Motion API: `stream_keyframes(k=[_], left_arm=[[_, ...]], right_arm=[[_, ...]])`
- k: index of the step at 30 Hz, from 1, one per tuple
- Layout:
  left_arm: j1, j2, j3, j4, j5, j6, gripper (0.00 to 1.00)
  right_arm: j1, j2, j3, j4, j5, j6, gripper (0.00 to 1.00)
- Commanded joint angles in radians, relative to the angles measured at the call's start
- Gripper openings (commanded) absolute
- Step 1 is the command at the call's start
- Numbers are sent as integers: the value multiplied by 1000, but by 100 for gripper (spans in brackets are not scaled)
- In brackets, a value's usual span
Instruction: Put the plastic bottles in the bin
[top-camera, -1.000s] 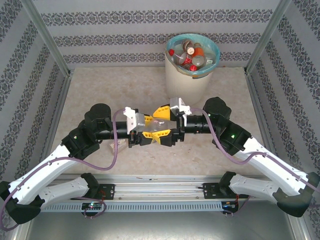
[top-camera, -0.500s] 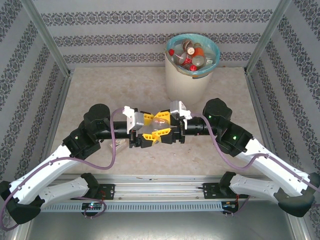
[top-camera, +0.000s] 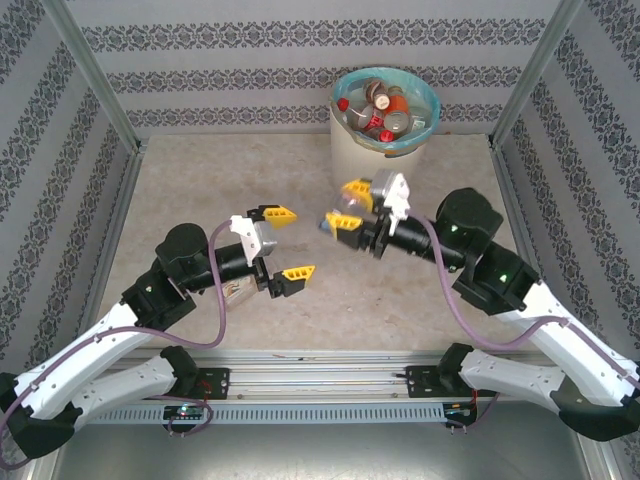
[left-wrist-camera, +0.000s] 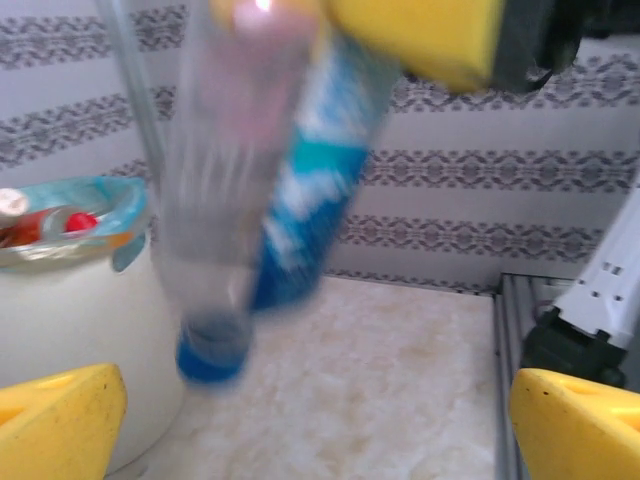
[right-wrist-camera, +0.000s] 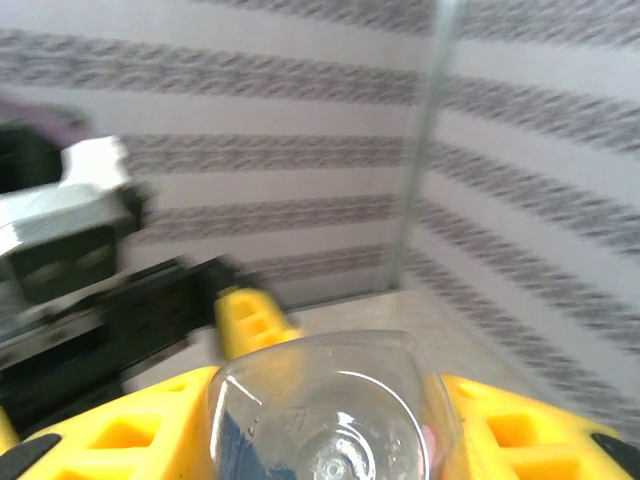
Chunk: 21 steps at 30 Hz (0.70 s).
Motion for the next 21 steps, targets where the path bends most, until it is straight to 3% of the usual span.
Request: stream_keyframes(k=[1, 6, 9, 14, 21], left_arm=[[-9, -25, -10, 52, -124, 43, 99], [-9, -19, 0, -15, -180, 61, 99], [-9, -26, -1, -47, -192, 55, 99], [-9, -63, -21, -69, -221, 45, 98], [-9, -92, -48, -86, -264, 43, 98]], right_arm=[[-102, 86, 182, -86, 262, -92, 27], [-374, 286, 392, -104, 256, -28, 27], [-470, 414, 484, -96, 273, -31, 26], [-541, 615, 647, -103, 310, -59, 25], [-552, 863, 896, -230, 385, -126, 28]])
